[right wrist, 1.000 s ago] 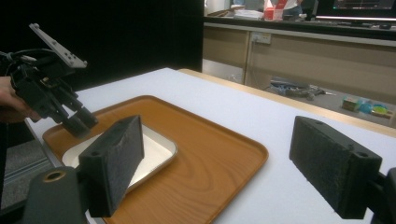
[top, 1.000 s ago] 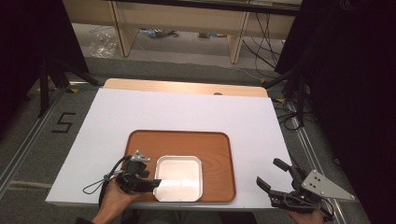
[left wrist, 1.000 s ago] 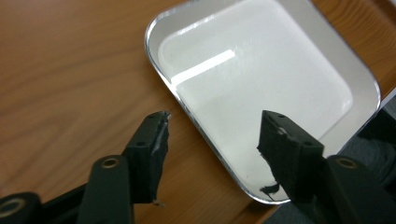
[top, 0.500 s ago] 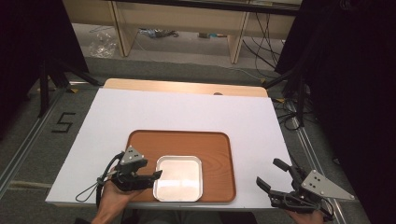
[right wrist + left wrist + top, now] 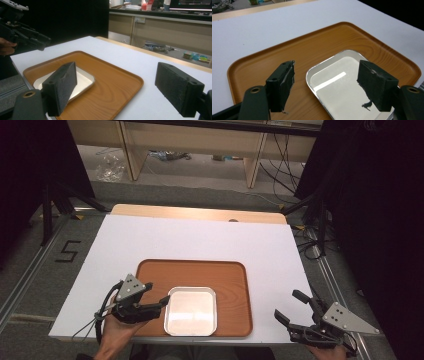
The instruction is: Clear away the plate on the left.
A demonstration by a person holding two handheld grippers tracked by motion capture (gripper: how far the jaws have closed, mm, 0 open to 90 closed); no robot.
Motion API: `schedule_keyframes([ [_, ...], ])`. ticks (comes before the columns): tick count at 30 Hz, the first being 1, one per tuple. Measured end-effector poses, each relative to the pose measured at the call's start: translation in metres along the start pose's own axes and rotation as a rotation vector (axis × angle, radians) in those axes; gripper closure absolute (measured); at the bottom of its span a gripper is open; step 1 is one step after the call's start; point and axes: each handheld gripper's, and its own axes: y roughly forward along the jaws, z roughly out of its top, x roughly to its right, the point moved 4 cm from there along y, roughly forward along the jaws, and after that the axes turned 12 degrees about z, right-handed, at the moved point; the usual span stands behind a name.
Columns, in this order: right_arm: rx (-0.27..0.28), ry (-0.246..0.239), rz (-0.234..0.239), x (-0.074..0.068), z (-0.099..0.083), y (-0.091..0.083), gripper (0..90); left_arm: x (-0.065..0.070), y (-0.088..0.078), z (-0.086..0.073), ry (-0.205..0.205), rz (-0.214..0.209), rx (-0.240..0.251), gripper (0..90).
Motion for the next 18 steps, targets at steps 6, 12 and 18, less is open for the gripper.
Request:
schedule_keyframes([
  [6, -0.005, 0.004, -0.003, 0.0, 0.0, 0.0, 18.5, -0.005, -0.008, 0.005, -0.013, 0.026, 0.069, 26.9],
  [12, 0.001, 0.001, -0.003, 0.0, 0.0, 0.0, 18.5, -0.008, -0.017, 0.008, -0.019, 0.057, 0.128, 26.9],
  [18, 0.001, 0.001, -0.004, 0.0, 0.0, 0.0, 18.5, -0.009, -0.026, 0.009, -0.023, 0.066, 0.156, 26.3],
])
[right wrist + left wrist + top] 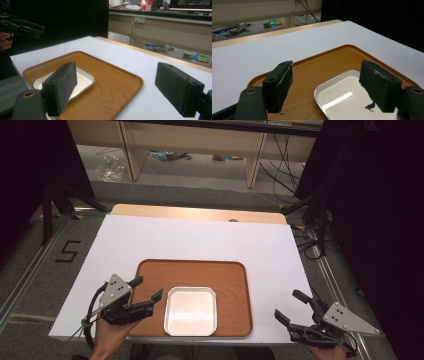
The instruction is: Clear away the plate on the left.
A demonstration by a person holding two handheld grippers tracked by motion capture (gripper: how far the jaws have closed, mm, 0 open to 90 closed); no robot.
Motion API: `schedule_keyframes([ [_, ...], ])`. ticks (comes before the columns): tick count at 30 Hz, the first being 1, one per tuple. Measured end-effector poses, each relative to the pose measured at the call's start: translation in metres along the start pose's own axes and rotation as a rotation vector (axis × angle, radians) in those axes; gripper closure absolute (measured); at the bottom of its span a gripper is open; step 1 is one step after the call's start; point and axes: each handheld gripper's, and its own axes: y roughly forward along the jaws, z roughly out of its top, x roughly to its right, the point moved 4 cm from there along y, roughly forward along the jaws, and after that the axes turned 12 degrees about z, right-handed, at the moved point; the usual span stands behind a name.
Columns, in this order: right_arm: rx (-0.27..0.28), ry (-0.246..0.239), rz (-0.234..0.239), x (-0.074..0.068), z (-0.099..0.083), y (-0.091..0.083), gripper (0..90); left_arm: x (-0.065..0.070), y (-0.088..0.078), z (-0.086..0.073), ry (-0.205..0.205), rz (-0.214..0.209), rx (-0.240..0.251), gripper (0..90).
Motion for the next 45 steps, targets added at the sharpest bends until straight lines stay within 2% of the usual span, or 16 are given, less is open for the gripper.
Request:
schedule_keyframes([
  [7, -0.002, 0.002, -0.001, 0.0, 0.0, 0.0, 18.5, 0.002, -0.01, 0.0, 0.004, -0.005, 0.012, 25.7],
  [8, -0.001, -0.001, 0.0, 0.0, 0.0, 0.0, 18.5, 0.003, -0.014, 0.0, 0.043, 0.007, 0.018, 24.9],
  [9, 0.005, 0.0, 0.004, 0.0, 0.0, 0.001, 18.4, 0.004, -0.017, 0.0, 0.056, 0.009, 0.025, 24.9],
  [14, -0.004, -0.001, 0.002, 0.0, 0.0, 0.0, 18.4, 0.009, -0.03, 0.0, 0.103, 0.027, 0.041, 23.8],
  [18, -0.001, -0.002, 0.005, 0.0, 0.0, 0.0, 18.4, 0.01, -0.035, -0.001, 0.112, 0.02, 0.048, 22.9],
  [23, -0.014, 0.005, 0.017, -0.001, -0.001, 0.0, 18.2, 0.014, -0.038, -0.005, 0.08, 0.012, 0.023, 20.0],
  [27, -0.003, 0.004, 0.002, -0.001, 0.0, 0.0, 18.1, 0.016, -0.038, -0.009, 0.068, -0.025, -0.013, 17.8],
  [28, -0.001, -0.002, 0.003, 0.0, 0.0, 0.0, 18.1, 0.012, -0.038, -0.009, 0.129, -0.026, -0.002, 17.7],
  [29, -0.001, -0.002, 0.003, 0.0, 0.0, 0.0, 18.0, 0.016, -0.041, -0.01, 0.068, -0.022, -0.014, 17.6],
  [30, -0.001, -0.002, 0.003, 0.0, 0.0, 0.0, 18.0, 0.017, -0.042, -0.01, 0.056, -0.019, -0.012, 17.5],
  [31, -0.001, -0.002, 0.003, 0.0, 0.0, 0.0, 18.0, 0.017, -0.042, -0.01, 0.056, -0.019, -0.012, 17.5],
  [32, -0.002, 0.001, 0.002, 0.0, 0.0, 0.0, 18.0, 0.014, -0.045, -0.01, 0.08, -0.015, 0.01, 17.5],
  [37, -0.006, -0.001, 0.001, 0.0, 0.0, 0.0, 18.0, 0.016, -0.053, -0.011, 0.057, 0.0, 0.011, 17.5],
  [42, -0.015, 0.005, 0.02, -0.002, -0.001, 0.001, 17.9, 0.017, -0.052, -0.012, 0.081, 0.0, 0.008, 17.5],
  [44, -0.014, 0.005, 0.019, -0.002, -0.001, 0.001, 17.9, 0.018, -0.052, -0.013, 0.063, -0.002, -0.005, 17.3],
  [45, -0.016, 0.005, 0.021, -0.002, -0.001, 0.0, 17.9, 0.017, -0.051, -0.012, 0.089, -0.008, 0.004, 17.3],
])
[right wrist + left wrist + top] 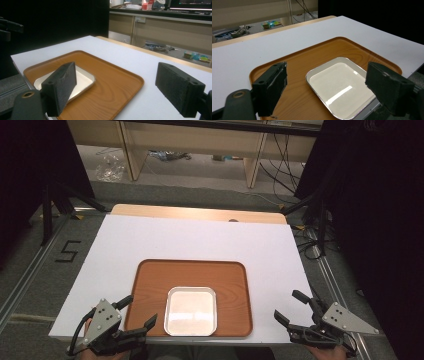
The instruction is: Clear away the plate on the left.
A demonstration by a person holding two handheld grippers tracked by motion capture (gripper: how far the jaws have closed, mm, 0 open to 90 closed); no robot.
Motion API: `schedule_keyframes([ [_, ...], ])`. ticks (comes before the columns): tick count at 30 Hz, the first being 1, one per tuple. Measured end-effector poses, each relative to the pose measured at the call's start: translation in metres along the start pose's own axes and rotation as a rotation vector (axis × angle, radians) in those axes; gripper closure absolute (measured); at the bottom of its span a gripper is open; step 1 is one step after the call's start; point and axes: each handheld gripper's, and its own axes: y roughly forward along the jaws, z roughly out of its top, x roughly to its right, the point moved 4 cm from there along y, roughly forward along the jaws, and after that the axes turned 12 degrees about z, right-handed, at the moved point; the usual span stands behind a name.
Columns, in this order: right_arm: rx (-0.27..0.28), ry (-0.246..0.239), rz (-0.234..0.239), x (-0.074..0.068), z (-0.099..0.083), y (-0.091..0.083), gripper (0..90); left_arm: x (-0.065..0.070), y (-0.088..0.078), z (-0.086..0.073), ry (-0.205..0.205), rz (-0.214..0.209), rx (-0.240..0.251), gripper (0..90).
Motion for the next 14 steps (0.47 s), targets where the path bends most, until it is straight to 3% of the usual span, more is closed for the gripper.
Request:
schedule_keyframes([
  [1, 0.013, -0.003, -0.004, 0.0003, 0.0002, 0.0005, 17.9, -0.0039, 0.0015, 0.0015, 0.056, -0.006, 0.02, 17.3],
  [2, 0.012, -0.001, -0.004, 0.0003, 0.0001, 0.0006, 17.9, 0.0005, -0.0007, -0.0001, -0.012, 0.007, -0.006, 17.3],
  [5, 0.0, 0.0, 0.001, 0.0, 0.0, 0.0, 17.9, 0.0, 0.0002, -0.0004, -0.006, 0.005, -0.007, 17.3],
  [8, 0.003, 0.001, -0.003, 0.0001, 0.0, 0.0004, 17.9, 0.002, 0.0006, -0.0013, -0.031, 0.003, -0.019, 17.4],
  [11, 0.005, 0.0, 0.0, 0.0002, 0.0002, 0.0002, 17.9, -0.0022, 0.0023, -0.0002, 0.038, -0.001, -0.007, 17.4],
  [14, 0.003, 0.001, 0.0, 0.0002, 0.0, 0.0005, 17.9, 0.0, 0.0017, -0.0008, 0.004, 0.002, -0.015, 17.5],
])
